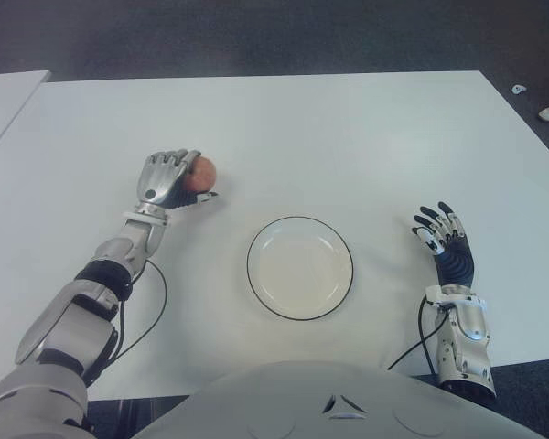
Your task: Put the apples into the plate.
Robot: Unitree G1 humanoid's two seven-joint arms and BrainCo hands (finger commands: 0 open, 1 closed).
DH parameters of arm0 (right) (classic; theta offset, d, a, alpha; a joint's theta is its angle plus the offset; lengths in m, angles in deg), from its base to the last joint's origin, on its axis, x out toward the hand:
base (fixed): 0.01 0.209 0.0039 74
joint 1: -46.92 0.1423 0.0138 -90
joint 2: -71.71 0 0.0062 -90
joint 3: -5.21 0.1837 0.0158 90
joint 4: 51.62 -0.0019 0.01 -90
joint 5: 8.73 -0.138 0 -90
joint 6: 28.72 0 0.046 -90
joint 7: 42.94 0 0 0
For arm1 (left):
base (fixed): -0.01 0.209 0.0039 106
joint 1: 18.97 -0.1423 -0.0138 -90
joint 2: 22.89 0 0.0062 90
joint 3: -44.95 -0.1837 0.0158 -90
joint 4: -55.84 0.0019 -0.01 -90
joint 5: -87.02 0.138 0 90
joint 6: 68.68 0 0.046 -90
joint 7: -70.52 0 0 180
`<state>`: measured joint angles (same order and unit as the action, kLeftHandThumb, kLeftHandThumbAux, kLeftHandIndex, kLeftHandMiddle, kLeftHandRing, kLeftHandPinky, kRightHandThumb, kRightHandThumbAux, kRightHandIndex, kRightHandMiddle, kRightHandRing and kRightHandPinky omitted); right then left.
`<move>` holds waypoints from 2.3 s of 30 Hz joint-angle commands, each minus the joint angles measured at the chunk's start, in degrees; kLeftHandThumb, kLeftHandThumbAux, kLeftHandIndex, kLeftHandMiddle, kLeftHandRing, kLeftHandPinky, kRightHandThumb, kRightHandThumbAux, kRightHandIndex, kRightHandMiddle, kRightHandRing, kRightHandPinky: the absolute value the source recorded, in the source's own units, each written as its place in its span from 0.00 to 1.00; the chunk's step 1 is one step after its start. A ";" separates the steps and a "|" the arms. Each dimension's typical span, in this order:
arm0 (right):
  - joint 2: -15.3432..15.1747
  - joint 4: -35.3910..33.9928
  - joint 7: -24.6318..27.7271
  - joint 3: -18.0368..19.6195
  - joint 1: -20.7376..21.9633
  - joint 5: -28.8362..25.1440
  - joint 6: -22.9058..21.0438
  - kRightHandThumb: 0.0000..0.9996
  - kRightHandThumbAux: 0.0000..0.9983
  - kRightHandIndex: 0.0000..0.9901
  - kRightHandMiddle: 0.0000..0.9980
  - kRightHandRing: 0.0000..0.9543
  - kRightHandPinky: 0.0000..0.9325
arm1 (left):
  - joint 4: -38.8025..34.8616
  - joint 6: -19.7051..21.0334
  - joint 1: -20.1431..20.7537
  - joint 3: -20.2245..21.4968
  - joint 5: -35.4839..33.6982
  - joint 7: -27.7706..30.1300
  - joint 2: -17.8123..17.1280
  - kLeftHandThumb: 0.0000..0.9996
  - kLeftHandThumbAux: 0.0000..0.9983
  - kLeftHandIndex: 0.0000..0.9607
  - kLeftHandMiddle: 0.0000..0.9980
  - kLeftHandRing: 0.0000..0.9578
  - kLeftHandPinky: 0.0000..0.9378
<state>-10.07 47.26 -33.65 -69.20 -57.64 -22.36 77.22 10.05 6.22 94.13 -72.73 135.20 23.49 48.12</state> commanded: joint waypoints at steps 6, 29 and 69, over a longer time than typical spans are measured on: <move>0.84 4.75 -0.14 -1.70 -0.65 0.66 -5.46 0.33 0.66 0.12 0.25 0.28 0.33 | -25.37 3.63 -6.80 8.34 -2.19 7.85 -2.02 0.95 0.65 0.41 0.51 0.54 0.86; 1.15 9.38 0.84 -2.33 0.57 1.29 -2.01 0.32 0.66 0.12 0.24 0.28 0.33 | -42.66 5.09 -12.33 14.62 -0.20 17.58 1.18 0.86 0.66 0.43 0.54 0.91 0.89; 1.91 8.67 -0.39 -3.51 0.14 1.45 -2.43 0.34 0.68 0.11 0.24 0.28 0.32 | -47.40 1.51 -24.22 -2.97 8.93 21.17 17.69 0.85 0.66 0.42 0.54 0.87 0.87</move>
<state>-9.76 52.15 -33.84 -71.48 -54.10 -21.85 79.11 -37.43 8.06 71.01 -75.20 143.83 45.60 65.35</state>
